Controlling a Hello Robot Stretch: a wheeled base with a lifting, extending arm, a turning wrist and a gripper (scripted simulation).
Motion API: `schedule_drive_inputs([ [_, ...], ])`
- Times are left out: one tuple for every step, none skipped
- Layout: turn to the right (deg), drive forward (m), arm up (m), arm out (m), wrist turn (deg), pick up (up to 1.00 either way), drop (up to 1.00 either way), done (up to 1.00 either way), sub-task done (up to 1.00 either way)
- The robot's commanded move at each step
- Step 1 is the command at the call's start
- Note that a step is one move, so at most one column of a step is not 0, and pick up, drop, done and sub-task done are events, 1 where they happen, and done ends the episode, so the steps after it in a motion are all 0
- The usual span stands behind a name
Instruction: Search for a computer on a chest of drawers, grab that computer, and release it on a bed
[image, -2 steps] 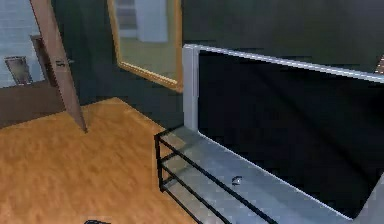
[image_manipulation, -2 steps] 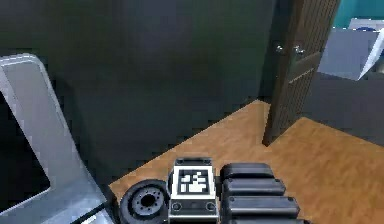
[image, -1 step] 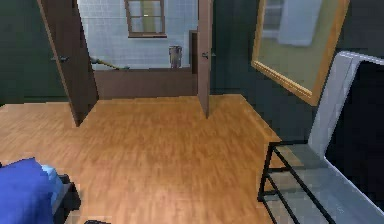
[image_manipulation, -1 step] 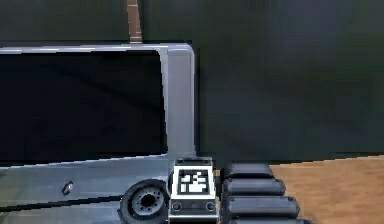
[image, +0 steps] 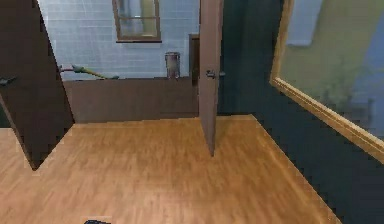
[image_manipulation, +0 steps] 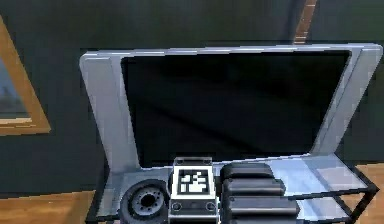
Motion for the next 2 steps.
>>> schedule_drive_inputs([
  [-6.0,0.00,0.00,0.00,0.0,0.00,0.00,0.00,0.00],
  [0.0,0.75,0.00,0.00,0.0,0.00,0.00,0.00,0.00],
])
